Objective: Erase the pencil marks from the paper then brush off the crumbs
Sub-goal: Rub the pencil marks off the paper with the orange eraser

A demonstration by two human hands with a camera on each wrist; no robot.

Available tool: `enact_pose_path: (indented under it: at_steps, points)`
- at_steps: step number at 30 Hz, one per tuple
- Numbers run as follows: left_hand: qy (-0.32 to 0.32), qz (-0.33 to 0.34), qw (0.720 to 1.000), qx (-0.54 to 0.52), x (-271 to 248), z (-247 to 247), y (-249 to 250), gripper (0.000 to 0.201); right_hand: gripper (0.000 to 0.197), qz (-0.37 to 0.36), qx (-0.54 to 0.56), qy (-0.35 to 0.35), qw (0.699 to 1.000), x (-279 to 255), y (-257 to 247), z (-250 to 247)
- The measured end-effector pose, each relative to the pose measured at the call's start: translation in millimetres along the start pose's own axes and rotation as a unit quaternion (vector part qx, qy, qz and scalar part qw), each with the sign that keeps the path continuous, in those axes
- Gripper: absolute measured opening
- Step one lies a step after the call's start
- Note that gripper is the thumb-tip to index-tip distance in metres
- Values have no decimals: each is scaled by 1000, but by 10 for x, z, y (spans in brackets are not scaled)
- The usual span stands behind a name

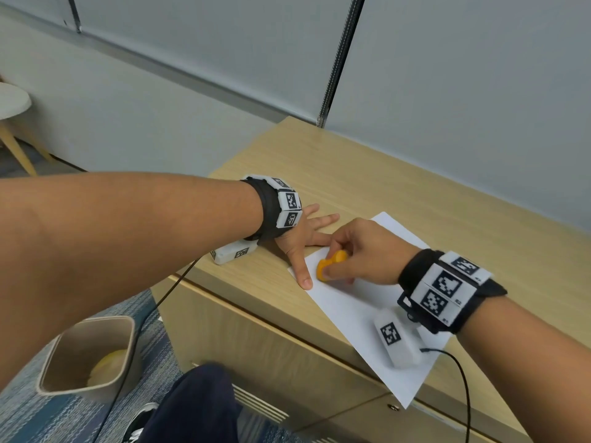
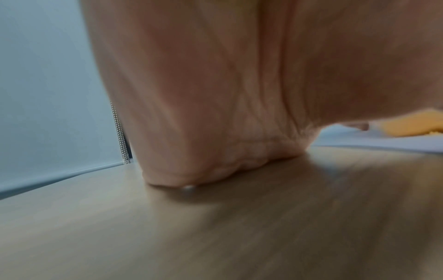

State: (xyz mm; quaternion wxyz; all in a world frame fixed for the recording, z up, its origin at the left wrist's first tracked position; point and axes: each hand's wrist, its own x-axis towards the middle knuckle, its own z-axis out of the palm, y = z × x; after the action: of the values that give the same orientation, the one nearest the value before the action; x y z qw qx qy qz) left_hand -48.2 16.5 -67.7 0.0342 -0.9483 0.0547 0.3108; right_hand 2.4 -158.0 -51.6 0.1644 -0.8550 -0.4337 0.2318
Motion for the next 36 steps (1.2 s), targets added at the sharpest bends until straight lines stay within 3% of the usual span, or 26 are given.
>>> enact_pose_path:
  at_steps: [2,5,7,11,12,16,20,21,25,29,33,34,36]
  points:
    - [2,2,1000,-3,-2,5,-5,122,22,9,-18,-8,1000,-13,-2,-21]
    - [8,11,1000,-10,0,4,-17,127,30,85,-33,108,990,91,128,-151]
    - [8,12,1000,-11,11,4,-21,129,34,112,-11,138,984,107,139,-139]
    - [1,6,1000,-5,19,13,-28,127,33,75,-34,32,996,-4,-59,41]
    - [1,6,1000,-6,18,14,-31,127,33,80,-34,29,996,9,-60,13]
    - [5,11,1000,-8,19,8,-34,130,34,116,-39,130,984,108,61,-174]
    - [4,5,1000,1,43,23,-40,129,33,70,-50,10,996,-2,-71,-23]
    - [6,6,1000,1,42,21,-47,131,33,76,-47,9,996,13,-59,-44]
    - [9,12,1000,-7,27,16,-43,133,32,120,-68,122,983,126,24,-191]
    - [9,2,1000,1,14,25,-26,127,34,72,-80,0,994,8,-142,6]
    - [11,9,1000,-3,-9,3,-12,132,37,123,-90,94,984,118,-12,-198]
    - [12,10,1000,1,-9,4,-9,134,37,116,-104,99,983,114,-11,-192]
    - [8,8,1000,6,-10,4,-4,131,33,80,-118,45,989,72,-80,-95]
